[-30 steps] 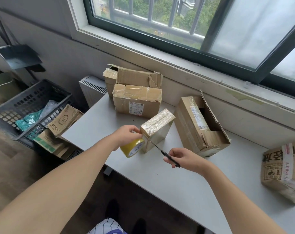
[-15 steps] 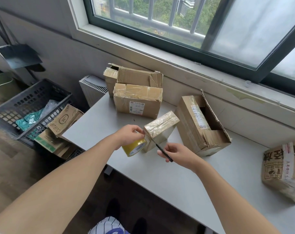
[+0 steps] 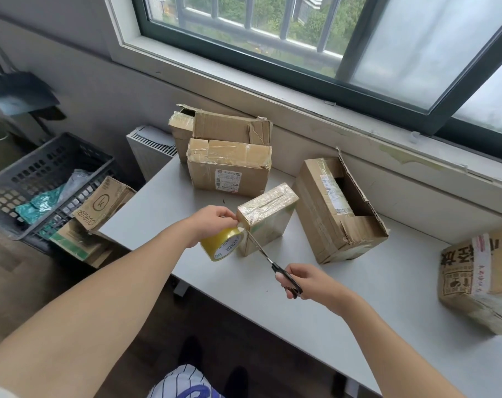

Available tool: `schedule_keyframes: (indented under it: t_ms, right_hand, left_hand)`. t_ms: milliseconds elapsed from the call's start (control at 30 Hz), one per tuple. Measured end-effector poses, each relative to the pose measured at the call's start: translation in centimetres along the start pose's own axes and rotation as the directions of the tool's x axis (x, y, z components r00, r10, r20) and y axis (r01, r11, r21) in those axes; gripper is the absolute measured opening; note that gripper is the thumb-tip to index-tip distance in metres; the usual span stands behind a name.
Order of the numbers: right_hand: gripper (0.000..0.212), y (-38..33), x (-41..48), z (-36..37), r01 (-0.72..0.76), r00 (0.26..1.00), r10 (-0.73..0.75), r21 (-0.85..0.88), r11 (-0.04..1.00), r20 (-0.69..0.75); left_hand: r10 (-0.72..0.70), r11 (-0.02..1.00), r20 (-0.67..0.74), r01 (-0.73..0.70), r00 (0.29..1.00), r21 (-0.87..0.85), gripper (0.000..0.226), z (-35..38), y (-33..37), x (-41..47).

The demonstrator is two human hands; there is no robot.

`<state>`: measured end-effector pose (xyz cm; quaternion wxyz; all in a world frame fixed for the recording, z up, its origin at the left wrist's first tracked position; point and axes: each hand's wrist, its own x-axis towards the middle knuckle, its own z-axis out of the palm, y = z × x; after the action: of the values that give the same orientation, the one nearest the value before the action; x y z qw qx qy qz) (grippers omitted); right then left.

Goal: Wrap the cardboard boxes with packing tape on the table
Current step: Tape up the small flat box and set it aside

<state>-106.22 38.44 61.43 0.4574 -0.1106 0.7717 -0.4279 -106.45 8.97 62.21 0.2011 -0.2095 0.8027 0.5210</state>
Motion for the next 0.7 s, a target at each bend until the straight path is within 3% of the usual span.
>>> schedule_keyframes:
  t_ms: [100, 500, 700]
  right_hand:
    - [0.050, -0.1, -0.1, 0.2, 0.025, 1.000, -0.025, 0.020, 1.000, -0.003]
    - [0.036, -2.7, 0.6, -0.4, 0.045, 0.998, -0.048, -0.075, 0.996, -0.040]
    - [0.047, -1.1, -0.3, -0.6, 0.013, 1.000, -0.013, -0.011, 1.000, -0.027]
  left_hand:
    - [-0.006, 1.000, 0.012, 0.006, 1.000, 0.010, 0.012, 0.0, -0.2, 0.0]
    - [0.018, 1.000, 0.011, -0.019, 1.000, 0.016, 0.016, -0.4, -0.4, -0.2]
    - [0.024, 0.999, 0.020, -0.025, 1.000, 0.043, 0.014, -0.5, -0.3, 0.0]
